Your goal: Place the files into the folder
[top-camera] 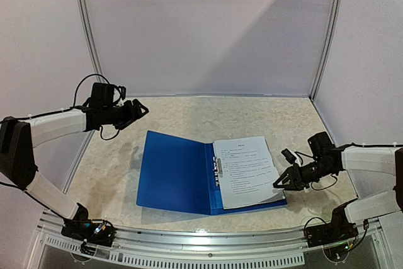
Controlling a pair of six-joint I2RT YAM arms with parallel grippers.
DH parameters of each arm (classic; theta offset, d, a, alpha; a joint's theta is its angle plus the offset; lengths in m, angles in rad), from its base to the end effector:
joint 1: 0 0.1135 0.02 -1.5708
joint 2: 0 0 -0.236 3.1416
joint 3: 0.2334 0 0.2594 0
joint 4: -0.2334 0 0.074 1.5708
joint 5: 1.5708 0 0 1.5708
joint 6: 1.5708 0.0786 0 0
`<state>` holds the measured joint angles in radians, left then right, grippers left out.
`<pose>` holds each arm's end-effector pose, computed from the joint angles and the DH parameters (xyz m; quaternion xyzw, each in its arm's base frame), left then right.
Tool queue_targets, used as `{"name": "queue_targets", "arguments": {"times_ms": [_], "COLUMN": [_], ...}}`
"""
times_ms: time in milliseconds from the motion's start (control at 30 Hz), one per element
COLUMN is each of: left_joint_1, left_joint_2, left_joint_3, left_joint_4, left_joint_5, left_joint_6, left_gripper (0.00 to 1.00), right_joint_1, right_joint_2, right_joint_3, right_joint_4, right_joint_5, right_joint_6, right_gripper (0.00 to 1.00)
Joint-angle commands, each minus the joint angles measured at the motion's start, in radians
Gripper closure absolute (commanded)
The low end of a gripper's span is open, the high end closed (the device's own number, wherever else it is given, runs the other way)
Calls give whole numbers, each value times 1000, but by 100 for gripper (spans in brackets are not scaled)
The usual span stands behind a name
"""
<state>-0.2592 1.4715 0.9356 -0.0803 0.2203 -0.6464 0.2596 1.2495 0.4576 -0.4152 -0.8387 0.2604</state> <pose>0.3505 -0.1107 0.1840 -0.1203 0.8761 -0.2876 0.3679 0.1884 0.1105 0.0817 -0.0733 0.8983 0.4295 0.0567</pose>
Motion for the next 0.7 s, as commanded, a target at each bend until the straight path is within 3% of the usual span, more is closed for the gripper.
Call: {"name": "queue_targets", "arguments": {"times_ms": [0, 133, 333, 467, 667], "left_joint_1": [-12, -23, -116, -221, -397], "left_joint_2": [18, -7, 7, 119, 258], "left_joint_3": [-12, 34, 303, 437, 444], "left_joint_4": [12, -33, -228, -296, -270], "left_joint_5": [9, -48, -184, -122, -46], "left_joint_6": [14, 60, 229, 269, 251], "left_gripper": [23, 23, 23, 22, 22], "right_joint_1": [4, 4, 4, 4, -3], "right_joint_2": [24, 70, 62, 26, -2], "right_joint_3": [63, 99, 112, 114, 176], "right_joint_4": [-27, -40, -82, -94, -114], "right_joint_5": [45, 96, 168, 215, 356], "right_joint_6": [-46, -64, -92, -114, -145], "right_gripper": [66, 63, 49, 45, 40]}}
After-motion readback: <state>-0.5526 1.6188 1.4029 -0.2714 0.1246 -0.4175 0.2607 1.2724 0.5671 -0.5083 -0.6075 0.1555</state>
